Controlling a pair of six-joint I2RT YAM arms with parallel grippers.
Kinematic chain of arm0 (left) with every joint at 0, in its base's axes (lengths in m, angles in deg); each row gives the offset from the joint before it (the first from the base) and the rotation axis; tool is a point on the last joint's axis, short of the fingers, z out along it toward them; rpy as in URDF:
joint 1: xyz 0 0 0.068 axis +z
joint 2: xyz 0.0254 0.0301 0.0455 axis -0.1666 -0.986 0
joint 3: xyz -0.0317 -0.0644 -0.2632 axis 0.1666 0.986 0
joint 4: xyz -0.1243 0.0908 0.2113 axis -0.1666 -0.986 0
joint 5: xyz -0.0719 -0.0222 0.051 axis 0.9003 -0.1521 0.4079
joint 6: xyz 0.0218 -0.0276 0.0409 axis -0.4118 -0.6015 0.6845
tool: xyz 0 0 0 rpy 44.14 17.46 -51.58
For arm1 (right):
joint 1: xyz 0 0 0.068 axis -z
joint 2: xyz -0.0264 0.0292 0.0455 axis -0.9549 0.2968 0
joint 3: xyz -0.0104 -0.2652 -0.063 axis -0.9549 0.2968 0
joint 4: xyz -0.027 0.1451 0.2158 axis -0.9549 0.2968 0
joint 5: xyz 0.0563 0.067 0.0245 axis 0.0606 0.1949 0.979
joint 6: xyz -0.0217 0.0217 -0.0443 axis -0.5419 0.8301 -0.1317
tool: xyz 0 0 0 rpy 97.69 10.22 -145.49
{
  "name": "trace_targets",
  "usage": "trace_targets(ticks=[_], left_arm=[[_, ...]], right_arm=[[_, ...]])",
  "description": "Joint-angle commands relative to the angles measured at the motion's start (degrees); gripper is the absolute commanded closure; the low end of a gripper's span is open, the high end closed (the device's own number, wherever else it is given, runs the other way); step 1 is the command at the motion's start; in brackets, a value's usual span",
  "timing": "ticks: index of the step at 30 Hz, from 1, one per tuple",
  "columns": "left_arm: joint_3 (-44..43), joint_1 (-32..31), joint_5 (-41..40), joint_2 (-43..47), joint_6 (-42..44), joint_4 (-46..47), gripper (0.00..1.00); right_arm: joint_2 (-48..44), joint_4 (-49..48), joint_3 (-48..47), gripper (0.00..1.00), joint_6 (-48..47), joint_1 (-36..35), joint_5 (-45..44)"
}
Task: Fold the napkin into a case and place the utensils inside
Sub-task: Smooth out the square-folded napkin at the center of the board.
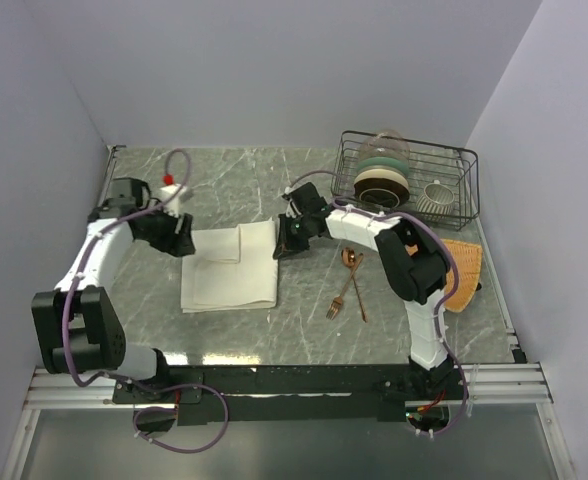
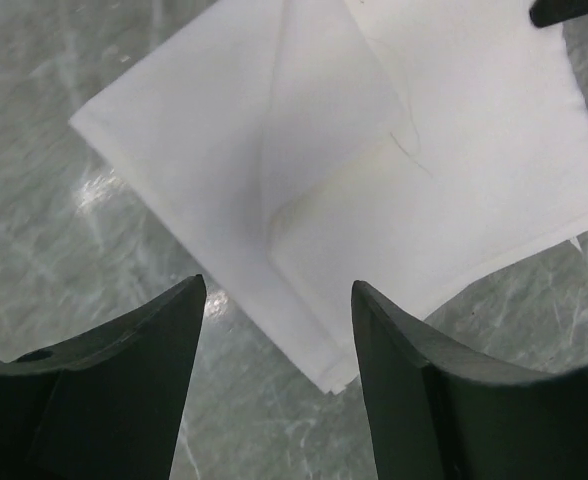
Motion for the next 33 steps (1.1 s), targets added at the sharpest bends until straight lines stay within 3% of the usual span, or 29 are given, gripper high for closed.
trace_targets(ticks=[1, 3, 6, 10, 12, 18, 28, 32, 33], left_arm=[[1.8, -7.6, -6.0, 0.5, 0.3, 10.3, 0.34], [1.8, -13.1, -7.7, -0.9, 0.0, 12.5, 0.33], [1.9, -17.9, -10.9, -3.2, -2.0, 16.8, 0.34], [0.9, -22.8, -13.3, -6.1, -4.6, 19.9, 0.34], [0.9, -26.2, -15.2, -7.2, -4.6, 21.2, 0.35], [0.7, -31.4, -20.0, -11.2, -6.5, 24.5, 0.39], [0.3, -34.3, -27.3, -16.7, -7.0, 23.7, 0.46], [-1.0, -34.3, -29.8, -17.8, -6.5, 22.0, 0.54], [-1.7, -34.1, -30.6, -17.8, -6.4, 21.8, 0.56]], right_arm=[[-4.3, 1.3, 3.1, 1.0, -3.5, -0.7, -3.4], [-4.5, 1.4, 3.9, 1.0, -3.9, -0.7, -3.8], [-4.1, 2.4, 4.2, 0.83, -4.4, -0.6, -4.3], [-4.8, 2.8, 5.2, 0.54, -4.7, 0.2, -4.7], [-5.1, 3.4, 5.5, 0.53, -5.2, 1.0, -4.4], [-5.8, 3.6, 7.6, 0.53, -5.1, 1.7, -3.2], [-2.9, 1.7, 7.0, 0.61, -1.8, 1.6, 1.9], [-1.2, 2.1, 6.4, 0.75, -2.2, 1.7, 2.0], [-1.0, 2.8, 6.2, 0.85, -2.3, 1.7, 1.7]])
